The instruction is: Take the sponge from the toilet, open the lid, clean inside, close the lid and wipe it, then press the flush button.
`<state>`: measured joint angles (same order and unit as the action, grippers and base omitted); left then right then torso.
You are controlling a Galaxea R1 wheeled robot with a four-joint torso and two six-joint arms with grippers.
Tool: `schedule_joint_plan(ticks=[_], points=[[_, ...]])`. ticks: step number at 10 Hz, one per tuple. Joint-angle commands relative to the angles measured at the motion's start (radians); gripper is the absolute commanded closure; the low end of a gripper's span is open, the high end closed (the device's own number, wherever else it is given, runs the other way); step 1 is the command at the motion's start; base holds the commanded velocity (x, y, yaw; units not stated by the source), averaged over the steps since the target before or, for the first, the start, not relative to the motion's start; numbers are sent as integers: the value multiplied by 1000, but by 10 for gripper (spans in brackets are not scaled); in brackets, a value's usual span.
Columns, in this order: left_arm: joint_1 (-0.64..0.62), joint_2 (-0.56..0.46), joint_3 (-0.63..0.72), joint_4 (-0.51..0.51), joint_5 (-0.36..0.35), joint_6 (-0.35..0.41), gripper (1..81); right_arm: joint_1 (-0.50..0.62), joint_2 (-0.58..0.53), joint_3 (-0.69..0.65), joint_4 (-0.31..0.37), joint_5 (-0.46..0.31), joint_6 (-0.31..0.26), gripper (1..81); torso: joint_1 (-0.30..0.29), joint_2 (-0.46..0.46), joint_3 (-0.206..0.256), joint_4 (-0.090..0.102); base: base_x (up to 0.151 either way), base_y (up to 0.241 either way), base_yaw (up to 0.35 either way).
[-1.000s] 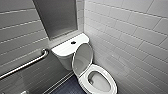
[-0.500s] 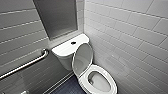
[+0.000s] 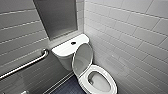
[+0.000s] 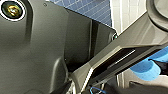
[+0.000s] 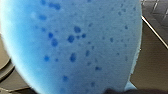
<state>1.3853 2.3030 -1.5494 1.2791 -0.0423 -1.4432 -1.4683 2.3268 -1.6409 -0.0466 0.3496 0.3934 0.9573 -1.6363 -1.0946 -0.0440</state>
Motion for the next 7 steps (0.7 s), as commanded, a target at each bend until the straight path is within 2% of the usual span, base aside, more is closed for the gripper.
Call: schedule_joint_plan(ticks=[1,2,3,4,6,7], points=[[4,-8,35,11,71,-2,10,9,-42,33,-27,-49,-2,811,0,0,0,0,0,0,0],[5,15,60,-50,213,24,10,9,-41,33,-29,-49,-2,811,0,0,0,0,0,0,0],[5,50,74,-125,310,165,10,9,-41,36,-29,-47,-2,811,0,0,0,0,0,0,0],[2,73,77,-308,349,411,10,9,-39,38,-29,-46,-2,811,0,0,0,0,0,0,0],[-18,92,20,-705,338,829,10,8,-44,44,-29,-34,-2,811,0,0,0,0,0,0,0],[-25,115,-30,-850,326,974,10,19,-53,61,-29,-34,-1,811,0,0,0,0,0,0,0]])
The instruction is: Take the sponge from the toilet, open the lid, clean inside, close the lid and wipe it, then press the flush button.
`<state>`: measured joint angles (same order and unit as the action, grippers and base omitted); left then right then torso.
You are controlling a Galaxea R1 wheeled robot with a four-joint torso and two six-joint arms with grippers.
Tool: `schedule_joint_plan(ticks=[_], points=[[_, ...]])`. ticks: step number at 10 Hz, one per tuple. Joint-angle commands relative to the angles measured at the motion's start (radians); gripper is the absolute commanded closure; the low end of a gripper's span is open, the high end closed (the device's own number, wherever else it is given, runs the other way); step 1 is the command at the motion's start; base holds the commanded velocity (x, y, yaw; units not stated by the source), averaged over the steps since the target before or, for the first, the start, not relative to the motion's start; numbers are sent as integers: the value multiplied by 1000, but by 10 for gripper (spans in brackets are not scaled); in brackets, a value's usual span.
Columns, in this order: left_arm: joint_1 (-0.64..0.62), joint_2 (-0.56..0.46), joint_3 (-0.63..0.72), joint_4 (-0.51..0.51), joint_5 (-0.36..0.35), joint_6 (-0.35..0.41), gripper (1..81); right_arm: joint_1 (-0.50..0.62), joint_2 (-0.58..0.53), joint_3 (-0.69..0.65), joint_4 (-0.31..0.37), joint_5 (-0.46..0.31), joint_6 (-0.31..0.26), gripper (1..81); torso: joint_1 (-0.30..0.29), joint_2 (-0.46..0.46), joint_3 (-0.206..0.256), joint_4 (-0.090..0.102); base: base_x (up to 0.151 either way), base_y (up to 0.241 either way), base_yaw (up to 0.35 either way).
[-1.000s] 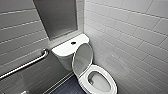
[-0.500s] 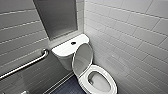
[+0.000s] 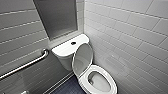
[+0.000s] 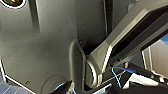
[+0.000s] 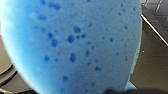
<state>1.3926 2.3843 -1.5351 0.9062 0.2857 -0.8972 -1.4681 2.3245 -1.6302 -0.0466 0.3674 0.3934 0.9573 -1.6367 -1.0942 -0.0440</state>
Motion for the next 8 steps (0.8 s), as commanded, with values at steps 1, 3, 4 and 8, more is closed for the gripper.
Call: schedule_joint_plan(ticks=[1,3,4,8], points=[[-40,62,-106,-624,-2,564,10,46,-78,90,-27,-51,1,811,0,0,0,0,0,0,0],[-34,98,-194,-891,-46,834,10,128,-144,193,-27,-64,1,811,0,0,0,0,0,0,0],[-30,99,-209,-964,-71,886,10,178,-174,234,-19,-67,1,811,0,0,0,0,0,0,0],[-30,136,-289,-978,-79,896,10,382,-233,270,-13,-139,13,811,0,0,0,0,0,0,0]])
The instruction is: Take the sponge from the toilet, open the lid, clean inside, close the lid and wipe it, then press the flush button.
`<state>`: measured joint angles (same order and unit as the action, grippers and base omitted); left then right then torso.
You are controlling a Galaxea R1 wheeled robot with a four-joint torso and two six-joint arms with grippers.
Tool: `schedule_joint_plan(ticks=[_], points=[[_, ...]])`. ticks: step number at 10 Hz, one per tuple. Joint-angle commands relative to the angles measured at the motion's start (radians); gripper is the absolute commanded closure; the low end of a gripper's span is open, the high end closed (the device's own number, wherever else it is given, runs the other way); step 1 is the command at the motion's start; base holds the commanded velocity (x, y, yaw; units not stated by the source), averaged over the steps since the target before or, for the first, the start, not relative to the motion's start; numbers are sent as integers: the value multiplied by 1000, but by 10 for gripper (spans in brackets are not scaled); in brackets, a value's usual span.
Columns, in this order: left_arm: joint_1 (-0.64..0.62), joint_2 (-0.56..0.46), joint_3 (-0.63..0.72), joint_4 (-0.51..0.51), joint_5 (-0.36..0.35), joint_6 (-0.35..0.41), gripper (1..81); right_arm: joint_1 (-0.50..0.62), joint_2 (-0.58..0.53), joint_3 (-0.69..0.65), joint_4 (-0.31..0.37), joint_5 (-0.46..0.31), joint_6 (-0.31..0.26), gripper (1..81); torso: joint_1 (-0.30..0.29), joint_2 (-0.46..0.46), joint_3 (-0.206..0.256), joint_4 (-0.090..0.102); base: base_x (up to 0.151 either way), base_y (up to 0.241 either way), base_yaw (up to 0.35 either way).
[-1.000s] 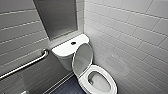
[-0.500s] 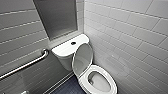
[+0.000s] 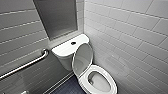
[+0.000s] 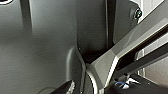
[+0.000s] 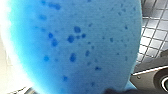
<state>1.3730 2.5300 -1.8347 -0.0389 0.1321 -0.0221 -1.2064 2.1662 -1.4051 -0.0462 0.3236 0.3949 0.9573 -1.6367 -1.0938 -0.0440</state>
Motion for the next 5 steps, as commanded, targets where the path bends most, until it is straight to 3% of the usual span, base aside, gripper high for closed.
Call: schedule_joint_plan(ticks=[1,5], points=[[-10,0,11,-33,76,21,10,152,-75,37,-12,-103,12,811,0,0,0,0,0,0,0],[-22,24,-3,-35,76,19,10,271,-89,23,-8,-158,24,811,0,0,0,0,0,0,0]])
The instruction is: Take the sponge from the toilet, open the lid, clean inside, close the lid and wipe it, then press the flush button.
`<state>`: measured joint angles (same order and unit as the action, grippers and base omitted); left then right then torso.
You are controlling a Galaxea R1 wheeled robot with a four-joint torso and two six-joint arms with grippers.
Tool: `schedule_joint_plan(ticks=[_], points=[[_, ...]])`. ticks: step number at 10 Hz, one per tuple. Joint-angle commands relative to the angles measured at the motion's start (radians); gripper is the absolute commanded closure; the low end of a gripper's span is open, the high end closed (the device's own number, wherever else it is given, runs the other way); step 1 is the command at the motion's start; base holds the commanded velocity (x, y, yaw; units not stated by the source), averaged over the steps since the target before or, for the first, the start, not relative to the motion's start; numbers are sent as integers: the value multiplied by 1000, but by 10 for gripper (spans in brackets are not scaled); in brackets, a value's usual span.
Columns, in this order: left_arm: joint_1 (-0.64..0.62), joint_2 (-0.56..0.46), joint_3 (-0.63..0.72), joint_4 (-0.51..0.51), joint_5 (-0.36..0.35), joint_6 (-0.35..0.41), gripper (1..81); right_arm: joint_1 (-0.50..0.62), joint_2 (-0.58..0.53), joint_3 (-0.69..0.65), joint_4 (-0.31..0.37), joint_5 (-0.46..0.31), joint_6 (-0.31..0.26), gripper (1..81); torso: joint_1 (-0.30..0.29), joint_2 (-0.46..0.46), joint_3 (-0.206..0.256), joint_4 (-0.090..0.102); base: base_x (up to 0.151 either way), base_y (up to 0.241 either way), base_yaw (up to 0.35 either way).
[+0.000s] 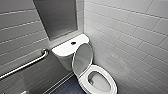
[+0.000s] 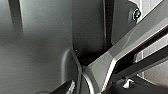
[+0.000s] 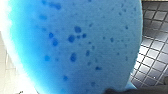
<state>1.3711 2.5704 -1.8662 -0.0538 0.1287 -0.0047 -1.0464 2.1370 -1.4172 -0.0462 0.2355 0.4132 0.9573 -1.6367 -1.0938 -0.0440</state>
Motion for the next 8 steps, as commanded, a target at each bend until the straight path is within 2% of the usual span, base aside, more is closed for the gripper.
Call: schedule_joint_plan(ticks=[1,3,5,8], points=[[-20,-6,24,-20,80,-6,10,142,-43,28,2,-79,6,811,0,0,0,0,0,0,0],[-25,10,-28,-17,75,-5,10,206,0,-27,9,-126,9,811,0,0,0,0,0,0,0],[-26,25,-59,-11,74,3,10,297,48,-101,51,-172,10,811,0,0,0,0,0,0,0],[-26,67,-125,-17,60,3,10,472,140,-193,94,-305,10,811,0,0,0,0,0,0,0]])
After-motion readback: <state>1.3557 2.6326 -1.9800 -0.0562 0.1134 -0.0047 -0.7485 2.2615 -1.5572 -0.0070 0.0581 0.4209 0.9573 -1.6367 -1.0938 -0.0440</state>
